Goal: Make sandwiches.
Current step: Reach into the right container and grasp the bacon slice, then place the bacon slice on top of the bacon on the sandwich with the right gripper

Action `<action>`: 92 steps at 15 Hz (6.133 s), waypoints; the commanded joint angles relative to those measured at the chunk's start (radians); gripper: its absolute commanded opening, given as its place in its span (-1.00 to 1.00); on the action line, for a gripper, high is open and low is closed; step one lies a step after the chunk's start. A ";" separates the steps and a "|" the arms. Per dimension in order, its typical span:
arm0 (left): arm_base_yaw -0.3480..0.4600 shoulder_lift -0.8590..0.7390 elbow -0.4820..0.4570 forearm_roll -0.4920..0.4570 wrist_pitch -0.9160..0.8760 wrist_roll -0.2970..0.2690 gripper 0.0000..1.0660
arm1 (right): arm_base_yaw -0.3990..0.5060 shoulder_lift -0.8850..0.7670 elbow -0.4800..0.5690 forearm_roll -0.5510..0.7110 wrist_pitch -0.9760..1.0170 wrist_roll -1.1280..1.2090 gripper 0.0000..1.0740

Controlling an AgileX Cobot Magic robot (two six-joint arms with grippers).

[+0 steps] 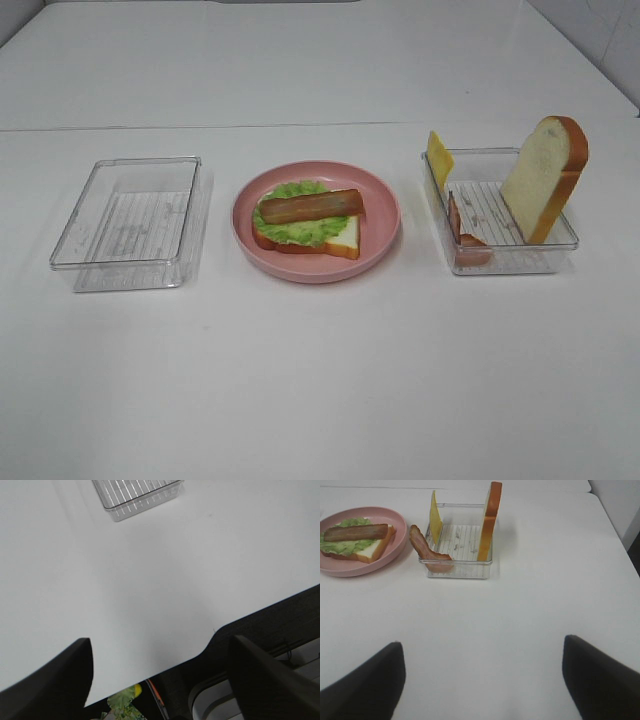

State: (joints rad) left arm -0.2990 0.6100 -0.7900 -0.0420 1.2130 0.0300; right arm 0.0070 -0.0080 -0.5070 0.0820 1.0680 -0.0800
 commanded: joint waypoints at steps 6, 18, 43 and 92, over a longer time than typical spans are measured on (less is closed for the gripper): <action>0.001 -0.499 0.237 0.002 -0.126 -0.004 0.33 | -0.007 0.035 -0.020 0.008 -0.069 0.061 0.47; 0.000 -0.636 0.291 0.036 -0.167 -0.007 0.33 | -0.007 0.879 -0.185 0.290 -0.442 -0.133 0.46; 0.000 -0.636 0.291 0.036 -0.167 -0.007 0.33 | 0.203 2.088 -1.025 0.205 -0.095 0.046 0.06; 0.000 -0.636 0.291 0.036 -0.167 -0.007 0.33 | 0.420 2.177 -1.134 0.388 -0.405 0.232 -0.62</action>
State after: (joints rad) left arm -0.2990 -0.0050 -0.5050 -0.0080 1.0570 0.0300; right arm 0.4300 2.1860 -1.6400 0.4960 0.6520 0.1350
